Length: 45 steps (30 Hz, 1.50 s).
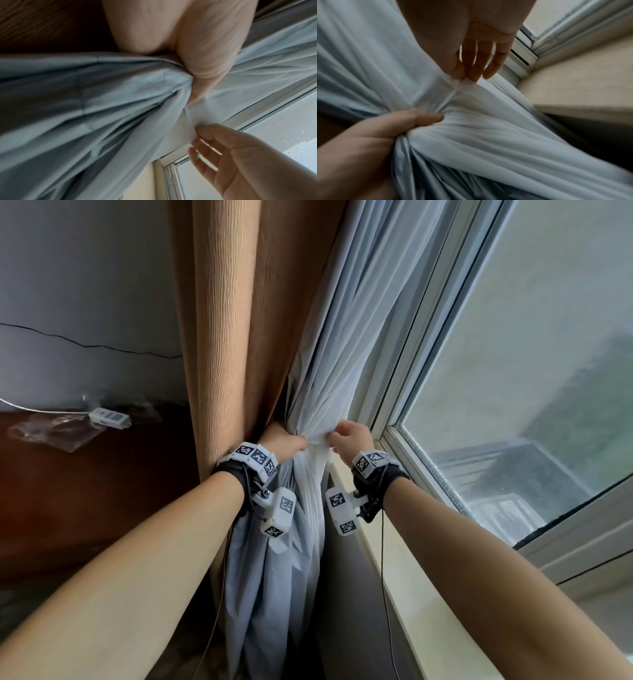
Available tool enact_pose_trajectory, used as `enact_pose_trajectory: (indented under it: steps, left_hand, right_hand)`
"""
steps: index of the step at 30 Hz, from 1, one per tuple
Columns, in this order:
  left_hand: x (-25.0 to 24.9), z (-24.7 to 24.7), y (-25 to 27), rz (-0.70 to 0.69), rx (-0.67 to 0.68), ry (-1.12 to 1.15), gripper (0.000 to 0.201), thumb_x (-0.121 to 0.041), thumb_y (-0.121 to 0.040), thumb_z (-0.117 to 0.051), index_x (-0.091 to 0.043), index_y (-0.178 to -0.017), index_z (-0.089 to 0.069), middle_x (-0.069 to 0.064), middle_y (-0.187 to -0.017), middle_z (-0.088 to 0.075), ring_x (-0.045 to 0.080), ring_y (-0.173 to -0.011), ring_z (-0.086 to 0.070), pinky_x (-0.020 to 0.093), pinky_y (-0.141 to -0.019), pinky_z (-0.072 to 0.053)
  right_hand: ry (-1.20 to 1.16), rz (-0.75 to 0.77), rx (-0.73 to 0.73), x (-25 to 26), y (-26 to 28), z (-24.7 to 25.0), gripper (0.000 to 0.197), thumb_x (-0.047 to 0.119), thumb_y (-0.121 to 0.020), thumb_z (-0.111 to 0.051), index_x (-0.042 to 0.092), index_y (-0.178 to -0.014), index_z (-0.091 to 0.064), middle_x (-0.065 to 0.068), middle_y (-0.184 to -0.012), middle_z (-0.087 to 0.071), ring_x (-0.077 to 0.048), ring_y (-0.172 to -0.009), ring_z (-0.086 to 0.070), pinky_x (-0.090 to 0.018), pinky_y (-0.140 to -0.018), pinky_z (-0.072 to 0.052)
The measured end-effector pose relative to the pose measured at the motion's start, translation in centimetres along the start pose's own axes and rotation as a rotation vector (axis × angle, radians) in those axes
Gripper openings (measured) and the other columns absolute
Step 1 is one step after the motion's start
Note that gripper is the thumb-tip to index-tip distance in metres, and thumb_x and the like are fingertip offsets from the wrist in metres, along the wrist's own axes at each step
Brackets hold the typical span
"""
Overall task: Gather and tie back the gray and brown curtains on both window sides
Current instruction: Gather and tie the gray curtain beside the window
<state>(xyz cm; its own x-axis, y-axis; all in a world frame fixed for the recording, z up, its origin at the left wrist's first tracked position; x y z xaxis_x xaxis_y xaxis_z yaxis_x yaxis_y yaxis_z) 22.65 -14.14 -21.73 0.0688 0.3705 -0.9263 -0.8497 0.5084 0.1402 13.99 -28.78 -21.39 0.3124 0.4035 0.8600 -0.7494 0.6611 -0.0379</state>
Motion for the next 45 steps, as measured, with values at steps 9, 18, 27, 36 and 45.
enact_pose_trajectory:
  steps: [9, 18, 27, 36, 45]
  left_hand:
    - [-1.0, -1.4, 0.5, -0.035, -0.033, -0.055, 0.055, -0.031, -0.060, -0.074, -0.007, -0.108, -0.066, 0.005, -0.105, -0.070, 0.022, -0.101, -0.066, 0.035, -0.091, -0.054]
    - [-1.4, -1.7, 1.6, -0.087, 0.009, -0.097, 0.019, -0.013, -0.071, -0.077, -0.013, -0.083, -0.062, 0.006, -0.095, -0.066, 0.026, -0.108, -0.065, 0.027, -0.083, -0.049]
    - [0.0, 1.3, 2.3, 0.040, 0.023, -0.050, 0.027, -0.009, -0.072, -0.075, -0.008, -0.096, -0.063, 0.012, -0.100, -0.066, 0.025, -0.090, -0.061, 0.035, -0.086, -0.052]
    - [0.7, 2.1, 1.7, 0.014, -0.100, 0.004, 0.038, -0.006, -0.075, -0.075, 0.003, -0.111, -0.064, 0.014, -0.108, -0.068, 0.027, -0.100, -0.065, 0.026, -0.082, -0.049]
    - [-0.9, -1.6, 1.7, -0.164, 0.101, -0.134, 0.073, -0.024, -0.062, -0.083, -0.010, -0.128, -0.057, 0.000, -0.124, -0.060, 0.014, -0.118, -0.055, 0.032, -0.107, -0.042]
  right_hand:
    - [0.311, 0.330, 0.000, 3.2, 3.3, 0.5, 0.013, 0.015, -0.079, -0.060, 0.003, -0.075, -0.061, -0.008, -0.068, -0.065, -0.022, -0.063, -0.059, -0.040, -0.063, -0.053]
    - [0.382, 0.529, 0.061, 6.0, 5.6, 0.4, 0.014, 0.009, -0.084, -0.058, 0.004, -0.081, -0.072, -0.010, -0.081, -0.071, -0.024, -0.082, -0.062, -0.035, -0.074, -0.048]
    - [-0.285, -0.110, 0.199, -0.4, 1.4, -0.6, 0.102, 0.011, -0.064, -0.073, 0.019, -0.153, -0.024, -0.007, -0.158, -0.029, -0.025, -0.145, -0.028, -0.049, -0.116, -0.029]
    - [-0.042, -0.024, -0.026, 1.3, 1.6, -0.3, 0.006, 0.010, -0.081, -0.061, 0.008, -0.081, -0.066, -0.005, -0.074, -0.065, -0.023, -0.072, -0.062, -0.033, -0.067, -0.053]
    - [0.362, 0.312, 0.041, 5.0, 5.9, 0.0, 0.016, 0.017, -0.082, -0.061, 0.005, -0.092, -0.057, -0.013, -0.089, -0.067, -0.030, -0.081, -0.063, -0.041, -0.073, -0.053]
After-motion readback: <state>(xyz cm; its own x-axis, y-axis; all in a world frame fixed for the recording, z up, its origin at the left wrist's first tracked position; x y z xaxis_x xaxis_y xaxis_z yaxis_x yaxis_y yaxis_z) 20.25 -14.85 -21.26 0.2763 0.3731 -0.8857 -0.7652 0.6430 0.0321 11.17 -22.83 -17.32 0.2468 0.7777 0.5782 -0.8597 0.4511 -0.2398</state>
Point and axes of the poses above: each hand's wrist, its own y-axis away from the middle knuckle, its own z-axis out of the back of the hand, x = y × z, the point moved 5 cm from there along -y, towards the middle knuckle
